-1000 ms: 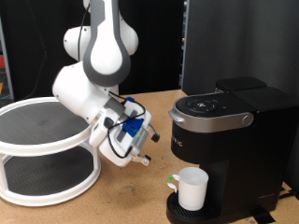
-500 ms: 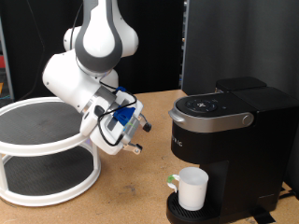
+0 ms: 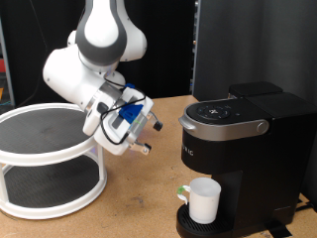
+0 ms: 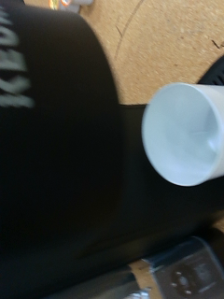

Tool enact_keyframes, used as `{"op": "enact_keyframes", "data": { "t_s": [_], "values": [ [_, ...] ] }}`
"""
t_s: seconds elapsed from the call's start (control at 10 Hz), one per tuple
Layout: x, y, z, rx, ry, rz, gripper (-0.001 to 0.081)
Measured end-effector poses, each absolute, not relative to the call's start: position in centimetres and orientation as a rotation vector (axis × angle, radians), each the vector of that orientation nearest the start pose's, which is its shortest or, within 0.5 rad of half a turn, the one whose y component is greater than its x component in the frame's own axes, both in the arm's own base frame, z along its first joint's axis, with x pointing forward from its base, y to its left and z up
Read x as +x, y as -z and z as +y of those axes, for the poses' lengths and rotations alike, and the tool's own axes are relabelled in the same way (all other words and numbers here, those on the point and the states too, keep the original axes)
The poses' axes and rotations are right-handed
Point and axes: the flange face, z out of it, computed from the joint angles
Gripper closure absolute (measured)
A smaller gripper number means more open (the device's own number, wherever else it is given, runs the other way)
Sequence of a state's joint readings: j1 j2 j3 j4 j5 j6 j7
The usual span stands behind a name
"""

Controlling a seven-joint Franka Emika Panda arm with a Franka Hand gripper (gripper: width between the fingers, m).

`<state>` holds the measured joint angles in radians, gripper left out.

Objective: Make a cup of coffee with the keurig machine

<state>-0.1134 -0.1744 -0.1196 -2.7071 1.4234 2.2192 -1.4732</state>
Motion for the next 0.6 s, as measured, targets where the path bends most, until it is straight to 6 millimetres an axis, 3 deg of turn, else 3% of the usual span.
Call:
{"op": "enact_keyframes", "data": {
  "t_s": [0.6],
  "values": [
    [38.3, -35.9, -5.0, -2.152, 0.668, -0.074, 0.0006]
  ]
}}
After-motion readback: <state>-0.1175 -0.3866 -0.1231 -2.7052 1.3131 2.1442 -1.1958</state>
